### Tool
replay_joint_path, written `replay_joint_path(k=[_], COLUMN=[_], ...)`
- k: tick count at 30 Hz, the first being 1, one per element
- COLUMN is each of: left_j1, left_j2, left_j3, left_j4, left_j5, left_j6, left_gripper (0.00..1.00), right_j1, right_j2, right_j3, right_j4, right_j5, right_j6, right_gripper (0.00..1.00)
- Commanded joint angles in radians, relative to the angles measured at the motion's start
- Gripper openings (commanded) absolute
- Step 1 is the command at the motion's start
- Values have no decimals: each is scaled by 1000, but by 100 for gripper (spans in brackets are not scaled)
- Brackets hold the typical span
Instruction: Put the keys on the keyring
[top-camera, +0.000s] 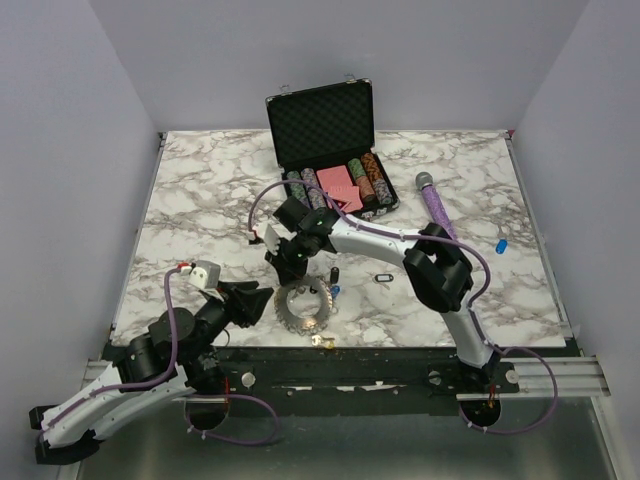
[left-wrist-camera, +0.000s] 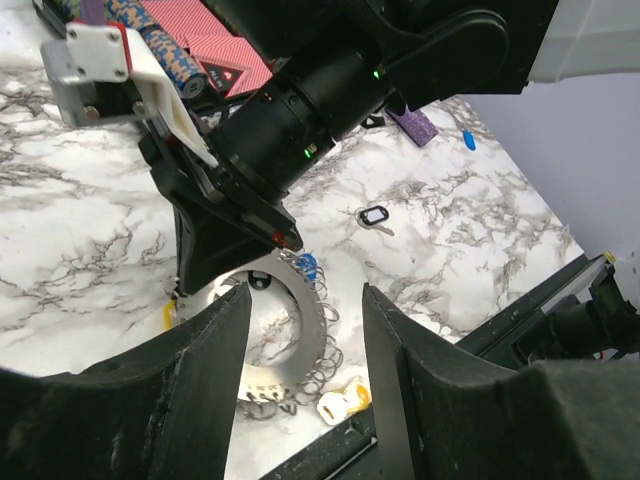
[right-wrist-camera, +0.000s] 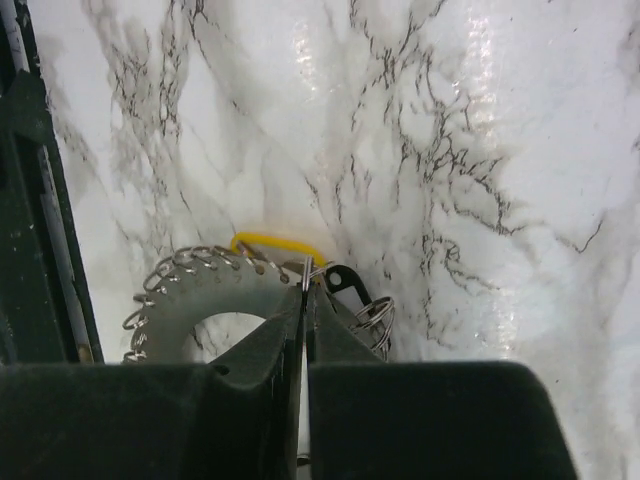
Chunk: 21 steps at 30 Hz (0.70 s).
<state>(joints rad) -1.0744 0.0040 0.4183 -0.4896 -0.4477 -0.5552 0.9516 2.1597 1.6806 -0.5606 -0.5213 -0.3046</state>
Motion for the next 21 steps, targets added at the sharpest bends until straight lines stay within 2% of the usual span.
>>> replay_joint_path(k=[1,7,10,17,19,21], left_j1=[2,1,2,2,7,16], left_j2=[-98,-61,-27,161,206,241], left_j3=[-15,-21,-7,112,132,160], left_j4=[-38,-29,-15,-69,-52,-47], left_j5=[-6,21,35,11,-8,-46], left_j6=[-38,-22,17,158,199,248], left_gripper=[57,59,60,66,67,71], right_j1=[1,-33,-47,-51,-51,-50], right_j2=[37,-92,-181,-406,-431,-434], right_j3=[47,-7,-71,-336,-392,-430], right_j4=[19,5,-30,-146,-247,-303], right_j5=[17,-69,-146,-435,-521,-549], right_j6=[36,13,-73,-448,-698,-847], right_gripper=[16,41,43,45,45,47])
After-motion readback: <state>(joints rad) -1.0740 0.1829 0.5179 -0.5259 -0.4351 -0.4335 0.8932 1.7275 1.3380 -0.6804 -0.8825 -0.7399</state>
